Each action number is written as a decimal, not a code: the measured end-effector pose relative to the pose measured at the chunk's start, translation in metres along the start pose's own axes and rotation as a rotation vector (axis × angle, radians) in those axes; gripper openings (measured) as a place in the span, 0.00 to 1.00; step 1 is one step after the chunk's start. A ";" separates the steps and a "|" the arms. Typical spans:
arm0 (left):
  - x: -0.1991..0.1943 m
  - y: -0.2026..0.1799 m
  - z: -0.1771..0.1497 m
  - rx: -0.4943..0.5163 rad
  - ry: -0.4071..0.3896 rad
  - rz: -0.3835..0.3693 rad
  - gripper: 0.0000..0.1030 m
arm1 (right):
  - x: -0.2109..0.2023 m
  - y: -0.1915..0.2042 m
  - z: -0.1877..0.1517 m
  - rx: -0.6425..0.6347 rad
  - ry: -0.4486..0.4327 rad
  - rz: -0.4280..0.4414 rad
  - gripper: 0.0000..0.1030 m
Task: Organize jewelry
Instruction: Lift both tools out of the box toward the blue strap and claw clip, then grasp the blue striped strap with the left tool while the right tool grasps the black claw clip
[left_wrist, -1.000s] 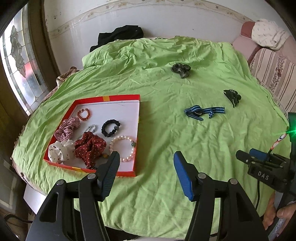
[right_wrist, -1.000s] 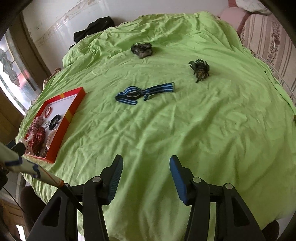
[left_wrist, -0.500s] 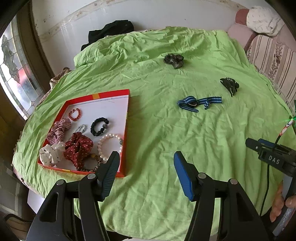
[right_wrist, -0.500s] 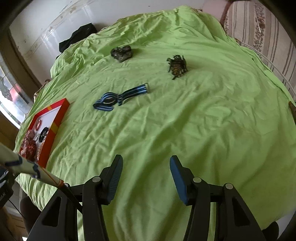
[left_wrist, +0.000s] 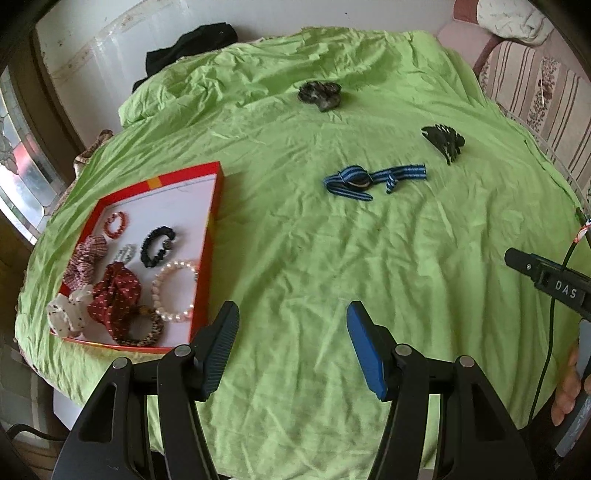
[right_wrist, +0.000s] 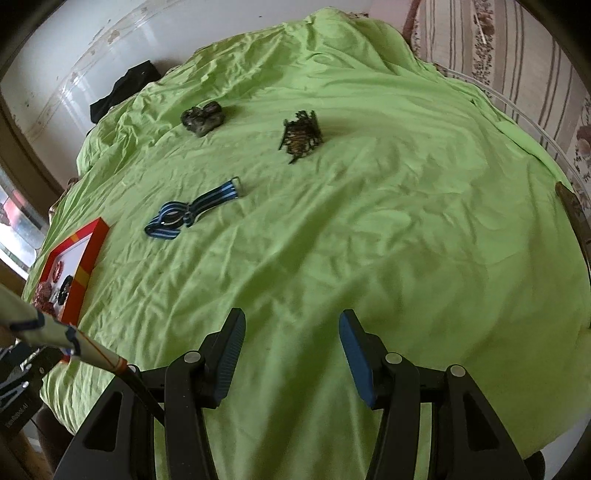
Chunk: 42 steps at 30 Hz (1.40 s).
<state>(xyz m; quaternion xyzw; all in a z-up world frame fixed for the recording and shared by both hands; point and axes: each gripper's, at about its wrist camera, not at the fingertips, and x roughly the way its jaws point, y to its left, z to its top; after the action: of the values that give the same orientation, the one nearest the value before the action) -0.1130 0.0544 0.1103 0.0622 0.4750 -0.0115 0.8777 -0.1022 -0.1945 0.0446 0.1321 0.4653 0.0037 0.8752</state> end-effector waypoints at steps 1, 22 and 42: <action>0.003 -0.002 0.000 0.001 0.008 -0.005 0.58 | 0.000 -0.002 0.000 0.003 -0.001 -0.004 0.55; 0.043 0.007 0.039 -0.033 0.023 -0.128 0.58 | 0.015 -0.021 0.032 0.015 -0.009 -0.028 0.55; 0.121 -0.034 0.144 0.224 0.014 -0.343 0.58 | 0.073 -0.027 0.169 0.028 -0.044 0.042 0.83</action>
<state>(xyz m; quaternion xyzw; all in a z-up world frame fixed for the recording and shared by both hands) 0.0707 0.0083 0.0835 0.0778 0.4806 -0.2134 0.8470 0.0737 -0.2496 0.0692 0.1542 0.4431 0.0126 0.8830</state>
